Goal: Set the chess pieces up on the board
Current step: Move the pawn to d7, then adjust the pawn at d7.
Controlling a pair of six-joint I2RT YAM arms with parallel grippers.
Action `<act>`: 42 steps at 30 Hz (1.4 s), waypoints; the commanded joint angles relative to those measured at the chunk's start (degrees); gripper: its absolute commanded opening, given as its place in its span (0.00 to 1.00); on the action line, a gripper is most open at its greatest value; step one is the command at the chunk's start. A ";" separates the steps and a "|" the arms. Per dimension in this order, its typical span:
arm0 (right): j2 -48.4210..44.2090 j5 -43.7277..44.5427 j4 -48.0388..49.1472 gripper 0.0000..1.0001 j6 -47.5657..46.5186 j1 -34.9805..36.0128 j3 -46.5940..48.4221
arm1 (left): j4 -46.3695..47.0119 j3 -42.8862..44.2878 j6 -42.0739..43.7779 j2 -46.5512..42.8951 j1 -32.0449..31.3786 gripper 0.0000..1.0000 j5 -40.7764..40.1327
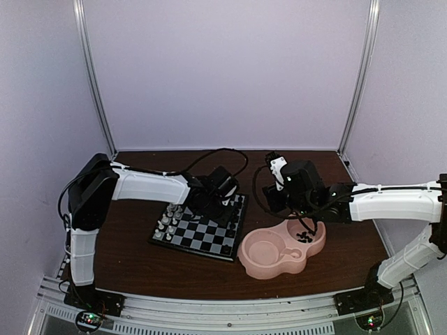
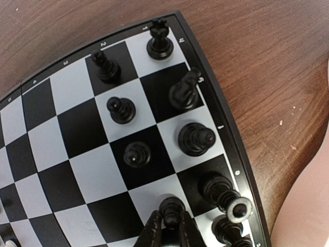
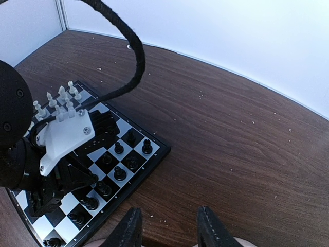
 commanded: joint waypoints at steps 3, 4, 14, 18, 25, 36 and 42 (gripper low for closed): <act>-1.12 -0.18 0.12 0.39 0.96 -0.32 -0.70 | -0.66 2.15 0.97 0.89 0.48 0.17 -1.08; -1.13 -0.17 0.11 0.39 0.99 -0.32 -0.70 | -0.80 2.23 0.93 0.89 0.45 0.18 -1.13; -1.16 -0.17 -0.03 0.39 1.00 -0.38 -0.70 | -1.94 2.27 0.80 -0.50 0.45 0.28 -1.27; -1.03 -0.19 0.08 0.39 1.00 -0.41 -0.70 | -1.90 1.77 0.84 -1.30 0.48 0.28 -2.01; -0.77 -0.34 0.09 0.39 1.00 -0.42 -0.62 | -1.81 2.08 1.30 -0.89 0.43 0.28 -2.69; -0.75 -0.61 0.00 0.39 1.02 -0.41 -0.57 | -2.19 2.27 1.83 -0.87 0.43 0.26 -3.61; -0.97 -0.61 -0.04 0.39 0.99 -0.46 -0.57 | -2.53 2.28 1.85 -1.41 0.45 0.27 -2.61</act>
